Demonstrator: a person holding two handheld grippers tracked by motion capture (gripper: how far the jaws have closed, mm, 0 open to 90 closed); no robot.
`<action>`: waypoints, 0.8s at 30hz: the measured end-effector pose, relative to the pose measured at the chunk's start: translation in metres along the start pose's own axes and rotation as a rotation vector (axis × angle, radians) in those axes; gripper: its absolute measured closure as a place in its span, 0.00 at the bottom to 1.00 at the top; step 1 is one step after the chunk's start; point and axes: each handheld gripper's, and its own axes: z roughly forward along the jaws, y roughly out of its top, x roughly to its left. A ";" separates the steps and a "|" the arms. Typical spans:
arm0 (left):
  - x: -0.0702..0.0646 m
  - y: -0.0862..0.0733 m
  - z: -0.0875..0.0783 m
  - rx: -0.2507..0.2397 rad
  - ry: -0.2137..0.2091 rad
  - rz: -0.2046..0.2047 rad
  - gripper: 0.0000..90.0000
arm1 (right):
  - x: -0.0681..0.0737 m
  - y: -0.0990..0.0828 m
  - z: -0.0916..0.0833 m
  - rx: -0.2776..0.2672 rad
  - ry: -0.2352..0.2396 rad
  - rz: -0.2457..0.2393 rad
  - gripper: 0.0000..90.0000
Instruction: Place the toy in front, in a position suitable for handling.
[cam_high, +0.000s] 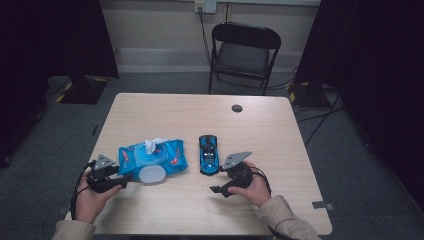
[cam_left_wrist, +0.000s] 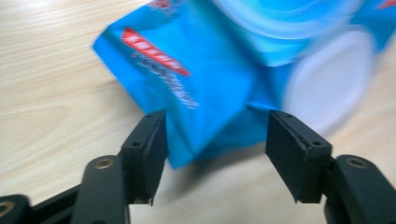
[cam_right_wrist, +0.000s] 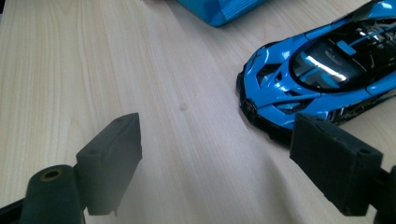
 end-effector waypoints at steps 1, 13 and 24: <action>-0.004 -0.001 -0.002 0.001 -0.006 0.011 0.44 | 0.000 -0.001 -0.001 0.003 -0.001 -0.001 0.18; -0.040 -0.004 0.006 0.037 -0.097 0.062 0.39 | 0.000 -0.013 -0.015 -0.002 -0.030 0.024 0.18; -0.031 0.015 0.037 0.029 -0.050 -0.004 0.30 | -0.006 -0.020 -0.015 -0.006 -0.044 0.037 0.18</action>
